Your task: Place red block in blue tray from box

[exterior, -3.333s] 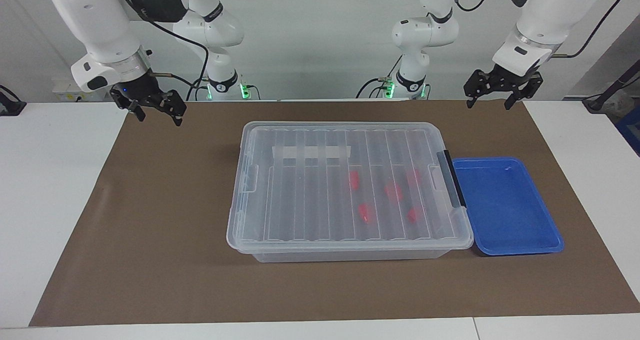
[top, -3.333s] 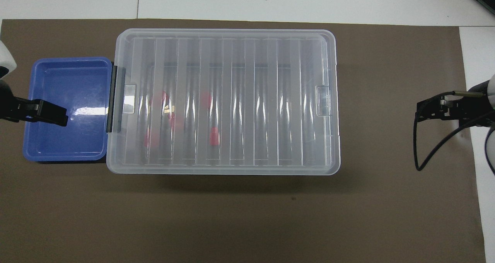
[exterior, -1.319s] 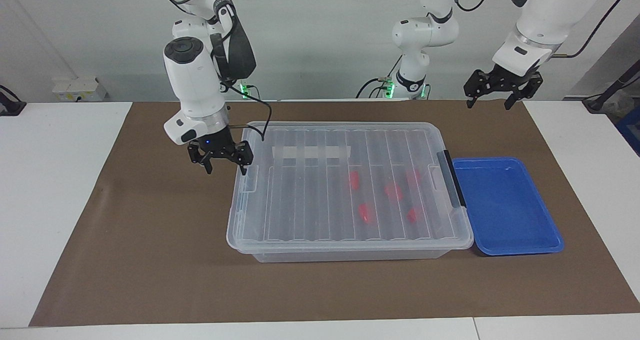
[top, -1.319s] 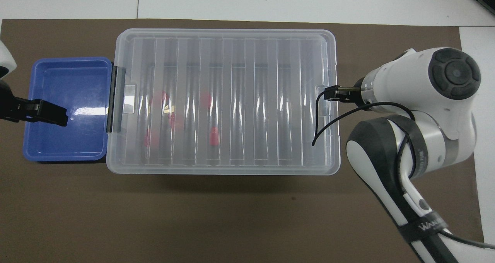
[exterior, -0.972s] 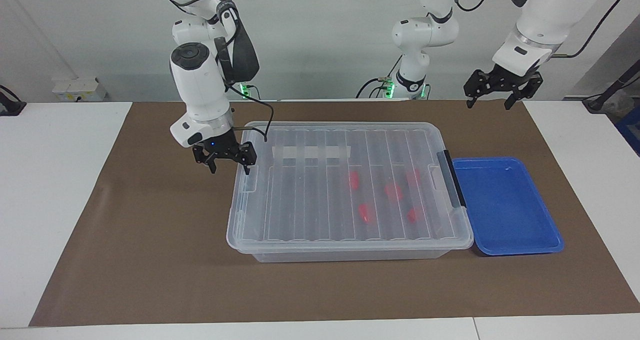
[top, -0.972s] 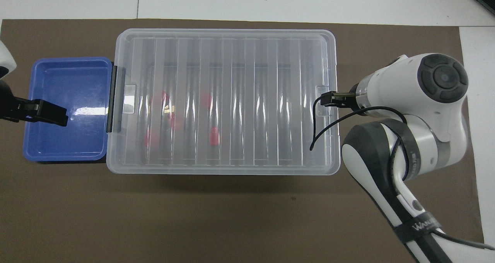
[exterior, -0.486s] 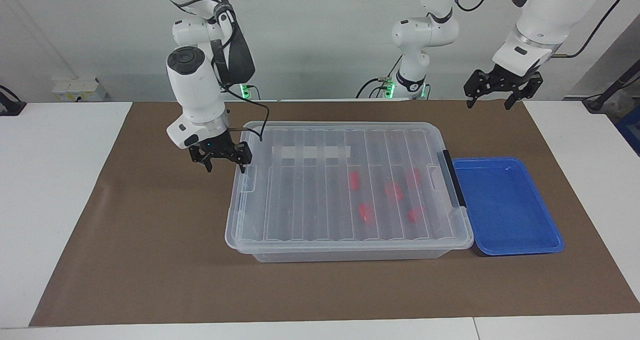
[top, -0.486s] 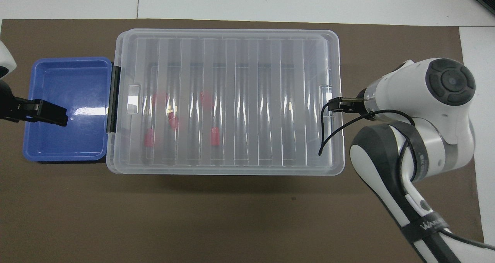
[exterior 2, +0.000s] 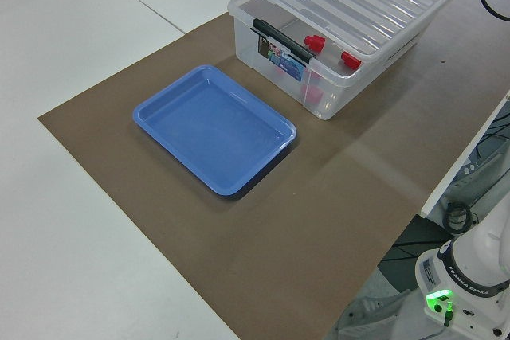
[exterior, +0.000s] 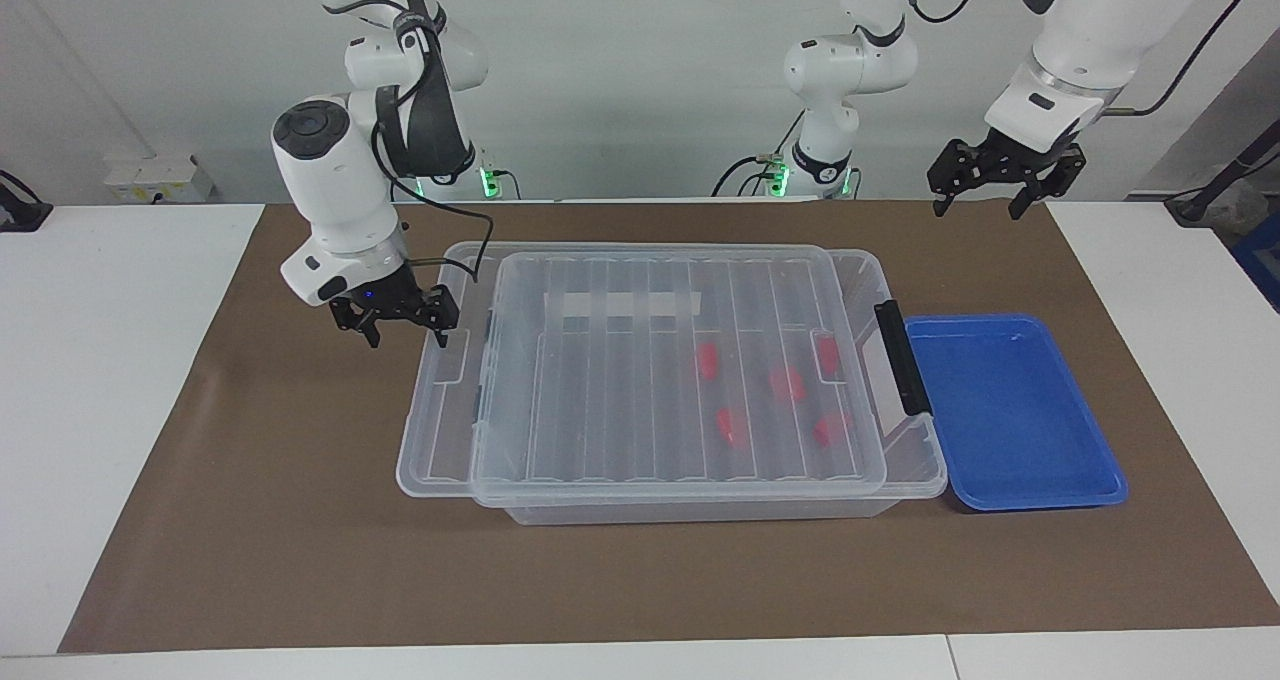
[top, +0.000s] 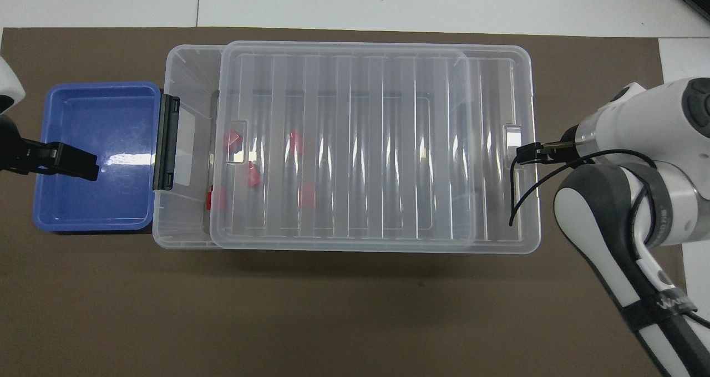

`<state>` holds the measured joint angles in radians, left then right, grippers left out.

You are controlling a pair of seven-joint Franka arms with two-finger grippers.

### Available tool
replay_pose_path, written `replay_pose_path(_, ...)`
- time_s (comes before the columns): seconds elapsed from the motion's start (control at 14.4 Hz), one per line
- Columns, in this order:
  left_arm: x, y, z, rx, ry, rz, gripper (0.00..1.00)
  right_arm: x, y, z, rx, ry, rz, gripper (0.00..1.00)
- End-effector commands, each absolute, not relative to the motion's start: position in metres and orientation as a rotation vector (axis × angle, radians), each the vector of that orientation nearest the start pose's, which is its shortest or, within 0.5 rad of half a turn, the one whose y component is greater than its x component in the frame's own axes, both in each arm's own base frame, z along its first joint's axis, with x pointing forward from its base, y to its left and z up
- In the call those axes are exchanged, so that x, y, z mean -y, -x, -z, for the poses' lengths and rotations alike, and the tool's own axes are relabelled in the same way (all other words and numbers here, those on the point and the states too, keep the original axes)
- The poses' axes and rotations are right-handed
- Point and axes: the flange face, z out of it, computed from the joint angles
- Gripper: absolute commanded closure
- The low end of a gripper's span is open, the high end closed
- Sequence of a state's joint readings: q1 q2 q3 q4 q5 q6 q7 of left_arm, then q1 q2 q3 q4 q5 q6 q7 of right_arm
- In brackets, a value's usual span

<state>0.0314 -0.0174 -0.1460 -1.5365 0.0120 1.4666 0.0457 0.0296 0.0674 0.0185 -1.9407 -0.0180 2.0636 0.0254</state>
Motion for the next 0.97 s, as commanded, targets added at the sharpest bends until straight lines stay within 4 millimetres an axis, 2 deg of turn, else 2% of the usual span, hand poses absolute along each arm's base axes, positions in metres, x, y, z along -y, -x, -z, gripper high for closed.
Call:
replay_pose_path(0.0,0.066,-0.526,-0.643,-0.259,3.123,-0.061,0.00,0.007,-0.570,-0.455,0.151,3.147,0.074,0.01)
replay_pose_path(0.07,0.071,-0.526,-0.651,-0.252,3.124,-0.032,0.00,0.019,-0.569,-0.455,0.190,3.147,0.074,0.01)
replay_pose_path(0.21,0.080,-0.526,-0.652,-0.231,3.126,0.023,0.00,0.042,-0.568,-0.454,0.277,3.143,0.070,0.01)
replay_pose_path(0.28,0.084,-0.525,-0.648,-0.128,3.132,0.060,0.00,0.049,-0.568,-0.455,0.320,3.141,0.074,0.00)
replay_pose_path(0.35,0.086,-0.523,-0.644,0.004,3.135,0.079,0.00,0.054,-0.568,-0.455,0.356,3.138,0.074,0.00)
replay_pose_path(0.42,0.097,-0.517,-0.641,0.156,3.132,0.059,0.00,0.062,-0.567,-0.455,0.381,3.136,0.075,0.00)
replay_pose_path(0.49,0.112,-0.508,-0.634,0.371,3.113,0.042,0.00,0.069,-0.567,-0.456,0.405,3.135,0.080,0.00)
replay_pose_path(0.56,0.118,-0.506,-0.632,0.577,3.089,0.043,0.00,0.075,-0.566,-0.456,0.420,3.134,0.081,0.00)
replay_pose_path(0.62,0.119,-0.504,-0.634,0.704,3.077,0.024,0.00,0.077,-0.566,-0.455,0.413,3.134,0.077,0.00)
replay_pose_path(0.76,0.121,-0.496,-0.631,0.723,3.051,-0.063,0.00,0.074,-0.569,-0.459,0.410,3.135,0.086,0.00)
replay_pose_path(0.9,0.135,-0.489,-0.631,0.762,3.057,-0.114,0.00,0.069,-0.572,-0.472,0.365,3.144,0.127,0.00)
